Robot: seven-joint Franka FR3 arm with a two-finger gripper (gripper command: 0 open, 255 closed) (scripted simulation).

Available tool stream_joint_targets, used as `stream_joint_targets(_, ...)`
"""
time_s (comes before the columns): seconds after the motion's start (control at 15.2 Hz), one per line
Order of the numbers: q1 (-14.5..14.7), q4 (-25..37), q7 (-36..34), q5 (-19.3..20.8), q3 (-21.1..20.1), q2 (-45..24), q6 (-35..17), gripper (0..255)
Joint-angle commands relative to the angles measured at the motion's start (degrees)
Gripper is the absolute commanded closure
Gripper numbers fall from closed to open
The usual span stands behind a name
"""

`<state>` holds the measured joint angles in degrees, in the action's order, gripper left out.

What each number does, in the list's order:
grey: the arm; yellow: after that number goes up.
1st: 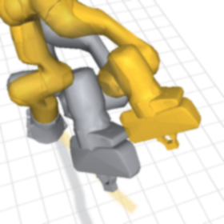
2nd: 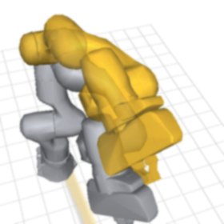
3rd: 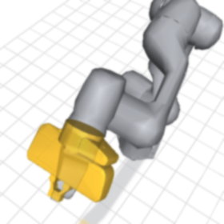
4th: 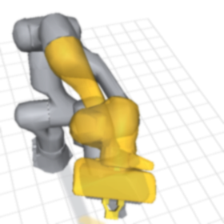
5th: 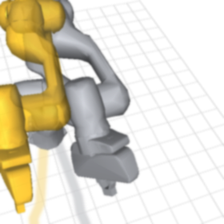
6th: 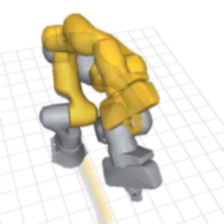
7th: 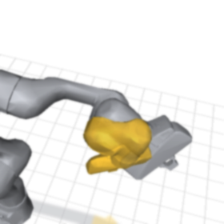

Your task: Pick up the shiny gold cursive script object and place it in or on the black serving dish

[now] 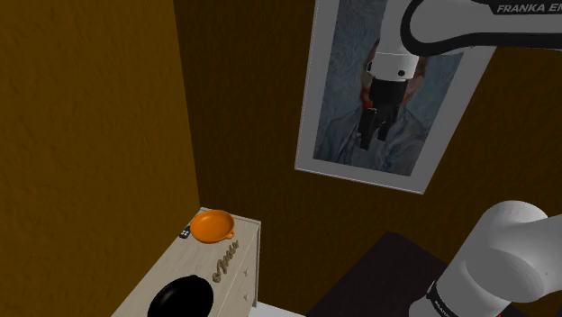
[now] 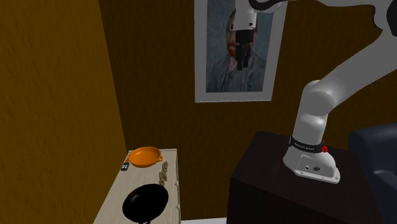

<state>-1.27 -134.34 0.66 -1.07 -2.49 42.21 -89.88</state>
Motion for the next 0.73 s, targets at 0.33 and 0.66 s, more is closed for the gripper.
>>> stream_joint_targets(0.33,0.31,-6.34,-8.65,-3.57,-5.11,-1.4,-8.58,0)
stream_joint_targets(0.66,0.64,-10.43,-17.22,-6.75,-10.55,-5.72,-17.97,0)
